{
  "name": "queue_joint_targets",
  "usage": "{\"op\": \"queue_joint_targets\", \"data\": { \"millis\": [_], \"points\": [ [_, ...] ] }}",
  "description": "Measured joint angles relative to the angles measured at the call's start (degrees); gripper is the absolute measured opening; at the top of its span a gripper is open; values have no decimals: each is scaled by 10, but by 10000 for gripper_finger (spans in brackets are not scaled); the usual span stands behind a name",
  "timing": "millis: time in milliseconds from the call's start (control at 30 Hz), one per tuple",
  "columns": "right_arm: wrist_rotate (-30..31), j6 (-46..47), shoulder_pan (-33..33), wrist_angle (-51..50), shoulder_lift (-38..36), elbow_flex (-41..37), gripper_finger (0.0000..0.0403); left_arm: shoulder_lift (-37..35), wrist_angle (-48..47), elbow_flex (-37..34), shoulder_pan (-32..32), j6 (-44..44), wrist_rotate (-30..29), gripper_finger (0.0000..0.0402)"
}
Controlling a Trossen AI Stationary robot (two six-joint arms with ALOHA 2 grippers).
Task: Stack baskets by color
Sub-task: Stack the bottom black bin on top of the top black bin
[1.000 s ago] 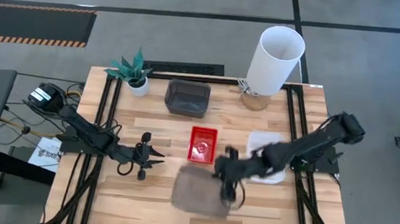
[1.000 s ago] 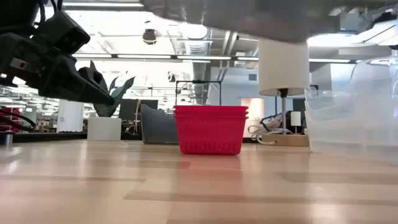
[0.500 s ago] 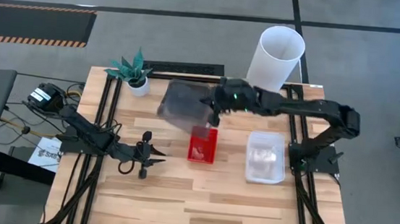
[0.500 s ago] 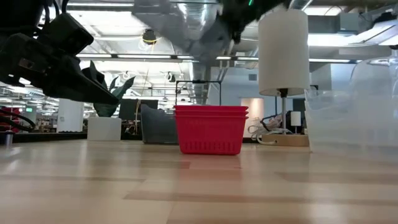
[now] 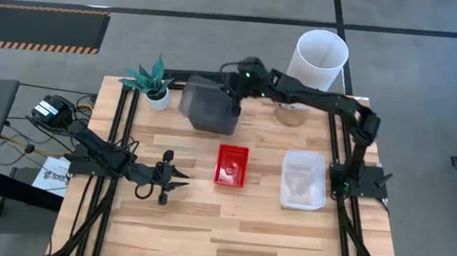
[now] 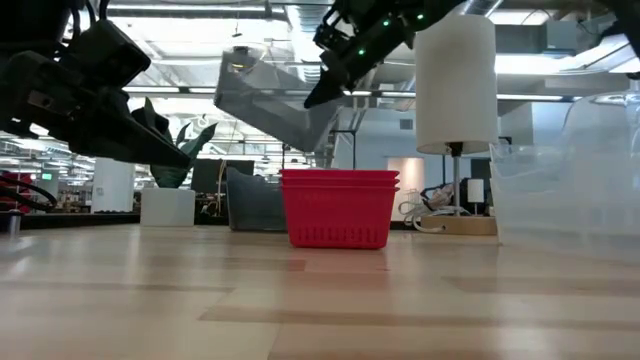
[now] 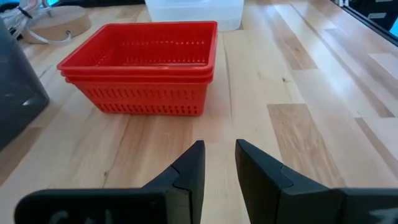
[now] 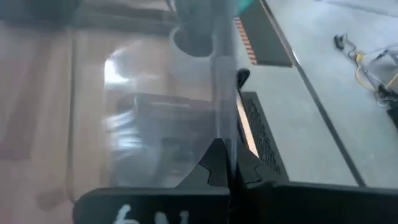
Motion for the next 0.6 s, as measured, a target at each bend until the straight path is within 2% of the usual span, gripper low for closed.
{"op": "queue_joint_targets", "data": {
  "millis": [300, 600],
  "points": [
    [-7, -48, -44, -105, 78, 109, 0, 0, 15, 0, 1, 15, 12, 78],
    [-3, -80, -61, -164, 98, 122, 0, 0, 17, 0, 1, 17, 12, 78]
  ]
}}
